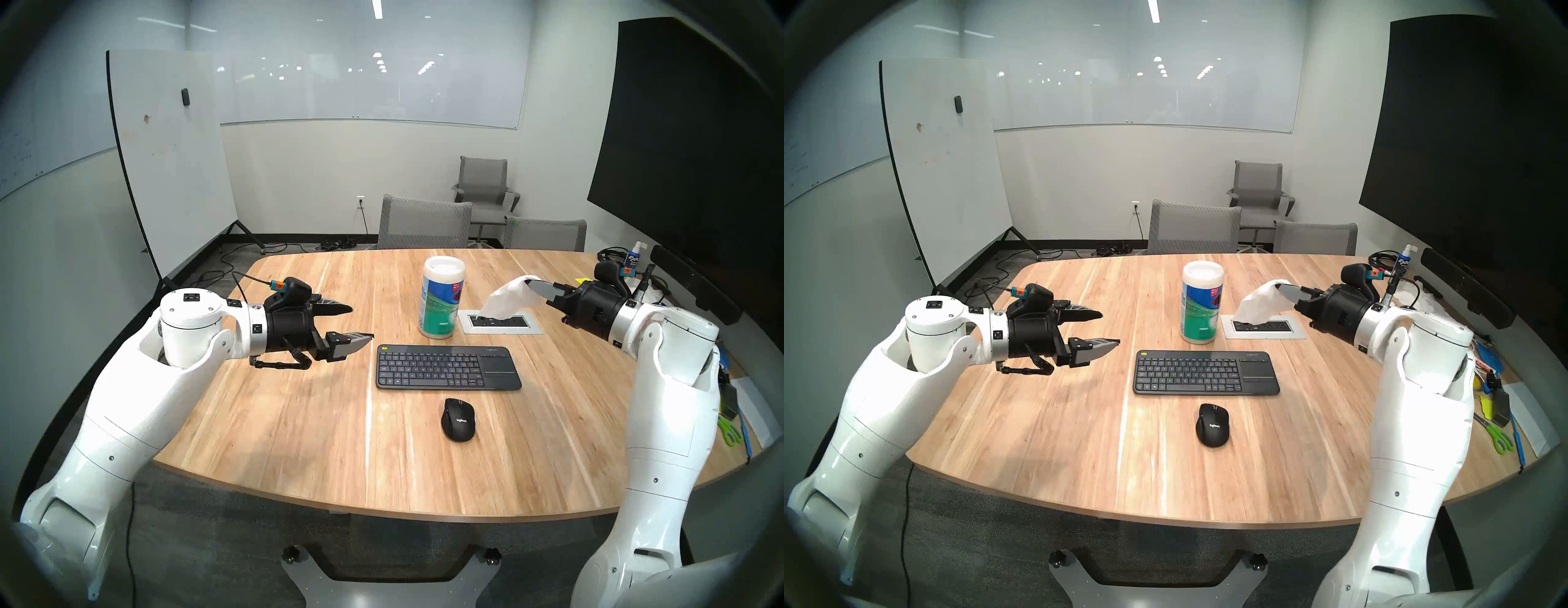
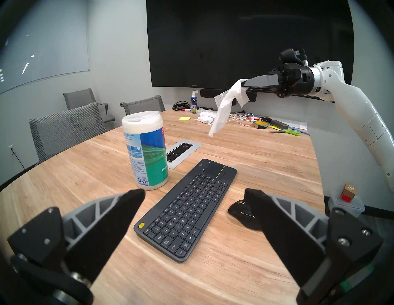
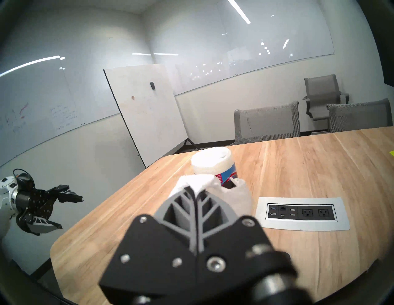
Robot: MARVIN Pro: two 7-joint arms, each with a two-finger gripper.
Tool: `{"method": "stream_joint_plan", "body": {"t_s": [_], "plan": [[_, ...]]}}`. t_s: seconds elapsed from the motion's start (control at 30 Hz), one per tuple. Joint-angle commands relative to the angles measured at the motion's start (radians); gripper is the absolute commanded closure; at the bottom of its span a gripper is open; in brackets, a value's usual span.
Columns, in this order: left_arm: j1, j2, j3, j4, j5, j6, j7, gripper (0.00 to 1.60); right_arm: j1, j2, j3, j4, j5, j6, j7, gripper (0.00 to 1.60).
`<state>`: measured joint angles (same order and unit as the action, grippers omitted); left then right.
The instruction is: Wipe the keyboards and mice with a disinfecting wipe, then set the wipe down
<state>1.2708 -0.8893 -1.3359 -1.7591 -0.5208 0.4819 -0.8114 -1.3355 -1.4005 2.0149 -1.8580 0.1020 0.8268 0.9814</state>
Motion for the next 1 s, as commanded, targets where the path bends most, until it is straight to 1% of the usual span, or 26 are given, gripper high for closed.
{"method": "stream_joint_plan", "body": {"t_s": [0.0,0.07,0.1,0.13,0.17,0.4,0.57,0.77,0.97], "plan": [[-0.007,0.001,-0.007,-0.010,-0.002,-0.001,0.001,0.00,-0.038,0.066,-0.012,0.008,-0.005,-0.115,0.069,1.60],[-0.007,0.001,-0.007,-0.010,-0.002,-0.001,0.001,0.00,-0.043,0.076,-0.015,0.020,-0.010,-0.162,0.082,1.60],[-0.007,0.001,-0.007,-0.010,-0.002,-0.001,0.001,0.00,-0.041,0.082,-0.017,0.018,-0.017,-0.153,0.086,1.60],[-0.007,0.001,-0.007,-0.011,-0.002,-0.001,0.001,0.00,-0.045,0.085,-0.018,0.027,-0.015,-0.197,0.090,1.60],[-0.007,0.001,-0.007,-0.010,-0.002,-0.001,0.001,0.00,-0.045,0.089,-0.019,0.026,-0.022,-0.195,0.094,1.60],[-0.007,0.001,-0.007,-0.011,-0.002,-0.001,0.001,0.00,-0.079,0.103,-0.036,0.035,-0.053,-0.321,0.114,1.60],[-0.007,0.001,-0.007,-0.011,-0.001,-0.001,0.001,0.00,-0.082,0.116,-0.049,0.048,-0.086,-0.388,0.118,1.60],[-0.007,0.001,-0.007,-0.011,-0.001,-0.001,0.001,0.00,-0.065,0.147,-0.073,0.072,-0.119,-0.437,0.140,1.60],[-0.007,0.001,-0.007,-0.011,-0.002,-0.001,0.001,0.00,-0.054,0.143,-0.073,0.094,-0.125,-0.464,0.150,1.60]]}}
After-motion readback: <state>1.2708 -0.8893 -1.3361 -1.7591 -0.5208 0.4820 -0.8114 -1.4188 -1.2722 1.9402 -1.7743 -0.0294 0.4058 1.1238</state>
